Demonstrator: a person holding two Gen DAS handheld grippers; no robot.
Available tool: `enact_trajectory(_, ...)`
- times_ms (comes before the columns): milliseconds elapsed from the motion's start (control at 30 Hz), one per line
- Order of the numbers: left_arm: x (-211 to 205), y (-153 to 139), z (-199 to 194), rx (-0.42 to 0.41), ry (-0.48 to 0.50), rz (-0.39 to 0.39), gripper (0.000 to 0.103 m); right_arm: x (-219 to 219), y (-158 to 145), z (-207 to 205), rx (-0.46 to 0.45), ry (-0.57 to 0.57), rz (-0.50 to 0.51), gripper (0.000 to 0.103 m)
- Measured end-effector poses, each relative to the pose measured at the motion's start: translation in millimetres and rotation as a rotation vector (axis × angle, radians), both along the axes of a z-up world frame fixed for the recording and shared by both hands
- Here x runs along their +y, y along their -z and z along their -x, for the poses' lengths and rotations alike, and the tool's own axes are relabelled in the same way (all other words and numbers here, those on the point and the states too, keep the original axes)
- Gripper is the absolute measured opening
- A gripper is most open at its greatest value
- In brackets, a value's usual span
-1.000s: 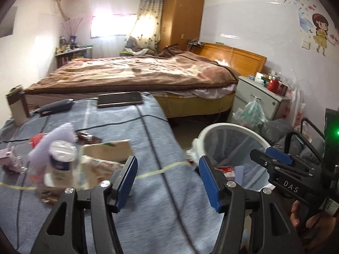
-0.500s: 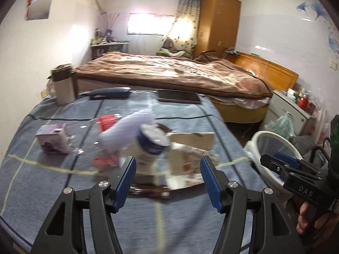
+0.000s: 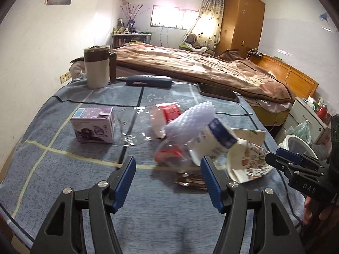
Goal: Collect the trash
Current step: 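Move both tools back toward the trash on the table, then grasp the patterned paper cup with the right tool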
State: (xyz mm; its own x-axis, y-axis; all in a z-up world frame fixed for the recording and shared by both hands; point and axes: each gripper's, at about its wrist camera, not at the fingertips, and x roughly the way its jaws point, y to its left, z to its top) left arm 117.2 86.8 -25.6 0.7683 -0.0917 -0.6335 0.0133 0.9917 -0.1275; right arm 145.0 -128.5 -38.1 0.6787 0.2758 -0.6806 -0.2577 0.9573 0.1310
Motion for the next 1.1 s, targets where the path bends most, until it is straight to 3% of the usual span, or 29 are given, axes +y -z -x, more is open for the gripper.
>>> enact_trajectory(467, 27, 11, -8, 0.034, -0.028, 0.029, 0.066, 23, 11, -23, 0.063, -0.093, 0.031, 0.054)
enact_trajectory(867, 65, 13, -10, 0.036, -0.11, 0.013, 0.066, 29, 15, -10, 0.105, -0.091, -0.029, 0.053)
enact_trajectory(967, 74, 13, -12, 0.037, -0.13, 0.005, 0.066, 29, 18, -8, 0.111, -0.075, -0.045, 0.042)
enact_trajectory(1100, 86, 11, -17, 0.033, -0.155, 0.003, 0.067, 28, 17, -6, 0.101, -0.058, -0.054, 0.037)
